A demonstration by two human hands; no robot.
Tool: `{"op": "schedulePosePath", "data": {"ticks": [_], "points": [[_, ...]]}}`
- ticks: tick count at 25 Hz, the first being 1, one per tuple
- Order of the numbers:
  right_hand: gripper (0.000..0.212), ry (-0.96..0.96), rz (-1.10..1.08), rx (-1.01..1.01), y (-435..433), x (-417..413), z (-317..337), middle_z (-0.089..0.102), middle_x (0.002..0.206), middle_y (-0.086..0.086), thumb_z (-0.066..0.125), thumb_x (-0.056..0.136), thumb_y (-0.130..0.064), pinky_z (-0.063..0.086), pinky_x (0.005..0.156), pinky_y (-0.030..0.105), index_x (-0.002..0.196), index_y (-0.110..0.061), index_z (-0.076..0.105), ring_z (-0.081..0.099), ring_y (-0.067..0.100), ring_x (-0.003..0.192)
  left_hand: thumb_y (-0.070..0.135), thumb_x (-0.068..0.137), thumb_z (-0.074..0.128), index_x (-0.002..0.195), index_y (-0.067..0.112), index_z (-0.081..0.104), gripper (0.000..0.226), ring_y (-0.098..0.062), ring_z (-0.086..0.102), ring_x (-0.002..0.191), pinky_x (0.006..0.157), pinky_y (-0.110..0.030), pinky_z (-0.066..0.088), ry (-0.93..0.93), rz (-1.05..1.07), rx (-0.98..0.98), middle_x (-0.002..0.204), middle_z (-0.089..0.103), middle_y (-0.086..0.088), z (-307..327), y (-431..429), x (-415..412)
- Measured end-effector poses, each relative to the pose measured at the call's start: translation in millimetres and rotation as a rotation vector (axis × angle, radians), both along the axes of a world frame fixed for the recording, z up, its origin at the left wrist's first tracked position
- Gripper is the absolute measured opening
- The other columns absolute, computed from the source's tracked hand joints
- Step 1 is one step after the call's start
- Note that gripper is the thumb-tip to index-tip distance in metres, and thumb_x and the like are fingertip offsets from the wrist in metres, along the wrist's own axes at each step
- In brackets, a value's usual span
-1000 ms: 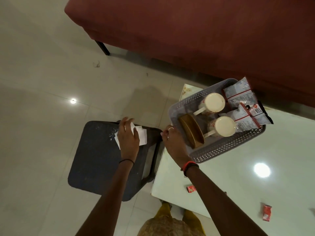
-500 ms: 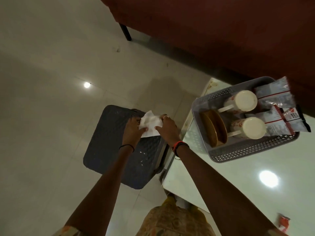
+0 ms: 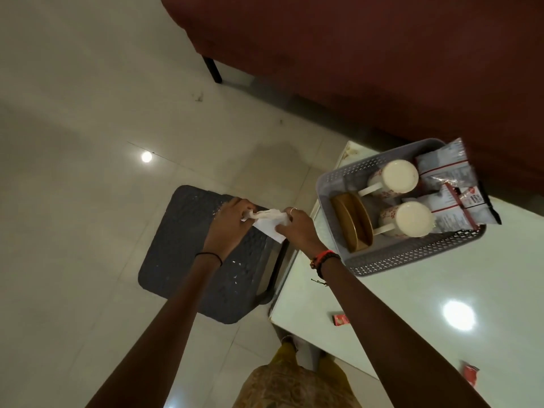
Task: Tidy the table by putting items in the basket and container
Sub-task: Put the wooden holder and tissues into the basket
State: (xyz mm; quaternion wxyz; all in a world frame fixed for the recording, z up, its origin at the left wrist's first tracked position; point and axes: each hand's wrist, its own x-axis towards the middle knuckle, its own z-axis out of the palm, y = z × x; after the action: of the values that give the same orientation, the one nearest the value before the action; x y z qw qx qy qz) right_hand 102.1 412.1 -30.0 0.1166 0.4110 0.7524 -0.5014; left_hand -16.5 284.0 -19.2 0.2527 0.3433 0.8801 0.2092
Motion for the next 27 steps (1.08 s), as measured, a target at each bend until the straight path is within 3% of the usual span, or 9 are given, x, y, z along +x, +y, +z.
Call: {"op": "schedulePosePath", "data": {"ticks": [3, 8, 10, 12, 14, 16, 20, 22, 27], "points": [[0.025, 0.069, -0.086, 0.008, 13.2, 25.4, 15.3, 0.059, 0.085, 0.008, 0.069, 0.079, -0.018, 0.036, 0.058, 0.021, 0.096, 0.000, 0.064, 0.052, 0.019, 0.079, 0.014, 0.084, 0.061, 0.094, 0.015, 0.061, 0.010, -0.019, 0.052, 0.089, 0.074, -0.029, 0.046, 0.042, -0.102, 0.032, 0.099, 0.061, -0.003, 18.8, 15.3, 10.9], [0.029, 0.061, -0.263, 0.079, 38.2, 73.0, 36.0, 0.058, 0.085, 0.001, 0.061, 0.090, -0.028, 0.032, 0.052, 0.005, 0.102, -0.002, 0.065, 0.052, 0.012, 0.076, 0.023, 0.087, 0.059, 0.098, 0.020, 0.062, 0.012, -0.021, 0.058, 0.089, 0.081, -0.030, 0.035, 0.234, -0.218, 0.044, 0.095, 0.069, 0.002, 44.4, 62.0, 31.9], [0.027, 0.074, -0.310, 0.148, 48.3, 92.5, 42.3, 0.058, 0.080, 0.005, 0.061, 0.090, -0.025, 0.035, 0.048, 0.002, 0.093, 0.001, 0.065, 0.049, 0.010, 0.065, 0.026, 0.087, 0.057, 0.096, 0.023, 0.062, 0.011, -0.019, 0.058, 0.089, 0.082, -0.031, 0.032, 0.329, -0.306, 0.058, 0.095, 0.069, 0.005, 51.7, 83.3, 41.7], [0.025, 0.090, -0.363, 0.218, 57.0, 112.3, 49.2, 0.062, 0.088, 0.009, 0.062, 0.088, -0.020, 0.036, 0.053, 0.000, 0.100, 0.001, 0.067, 0.050, 0.009, 0.068, 0.028, 0.088, 0.055, 0.096, 0.024, 0.062, 0.012, -0.018, 0.056, 0.091, 0.082, -0.029, 0.030, 0.395, -0.423, 0.082, 0.099, 0.065, 0.004, 55.4, 106.3, 53.2], [0.023, 0.094, -0.427, 0.267, 63.2, 129.7, 52.0, 0.065, 0.100, 0.011, 0.062, 0.087, -0.017, 0.037, 0.060, 0.004, 0.105, -0.002, 0.066, 0.054, 0.013, 0.076, 0.028, 0.088, 0.055, 0.098, 0.024, 0.061, 0.012, -0.018, 0.055, 0.094, 0.083, -0.030, 0.033, 0.454, -0.527, 0.087, 0.102, 0.062, 0.002, 55.1, 128.9, 65.0], [0.014, 0.082, -0.441, 0.301, 62.4, 137.7, 51.0, 0.064, 0.100, 0.010, 0.061, 0.087, -0.015, 0.041, 0.065, 0.019, 0.099, -0.006, 0.064, 0.059, 0.019, 0.081, 0.024, 0.088, 0.055, 0.099, 0.024, 0.059, 0.012, -0.020, 0.054, 0.095, 0.084, -0.033, 0.036, 0.502, -0.594, 0.059, 0.105, 0.060, 0.001, 51.6, 143.5, 72.0], [0.007, 0.010, -0.360, 0.396, 61.3, 146.2, 37.7, 0.058, 0.102, 0.007, 0.056, 0.089, -0.012, 0.049, 0.063, 0.031, 0.091, -0.006, 0.058, 0.061, 0.024, 0.083, 0.010, 0.085, 0.054, 0.097, 0.023, 0.058, 0.017, -0.020, 0.055, 0.091, 0.081, -0.035, 0.039, 0.585, -0.687, 0.023, 0.103, 0.060, 0.001, 35.2, 163.5, 84.1], [0.010, -0.035, -0.296, 0.420, 62.6, 148.7, 26.6, 0.058, 0.107, 0.008, 0.053, 0.091, -0.014, 0.056, 0.069, 0.039, 0.095, -0.006, 0.057, 0.062, 0.027, 0.088, 0.005, 0.084, 0.053, 0.096, 0.022, 0.058, 0.021, -0.021, 0.056, 0.091, 0.080, -0.035, 0.039, 0.574, -0.707, 0.002, 0.102, 0.061, 0.000, 24.5, 168.8, 88.5], [0.017, -0.082, -0.201, 0.432, 64.1, 153.6, 5.7, 0.059, 0.111, 0.009, 0.050, 0.095, -0.019, 0.057, 0.074, 0.039, 0.101, -0.005, 0.059, 0.063, 0.028, 0.094, 0.002, 0.078, 0.054, 0.092, 0.021, 0.060, 0.024, -0.023, 0.059, 0.088, 0.077, -0.035, 0.040, 0.551, -0.715, -0.035, 0.097, 0.062, 0.000, -1.7, 167.2, 93.8]]}}
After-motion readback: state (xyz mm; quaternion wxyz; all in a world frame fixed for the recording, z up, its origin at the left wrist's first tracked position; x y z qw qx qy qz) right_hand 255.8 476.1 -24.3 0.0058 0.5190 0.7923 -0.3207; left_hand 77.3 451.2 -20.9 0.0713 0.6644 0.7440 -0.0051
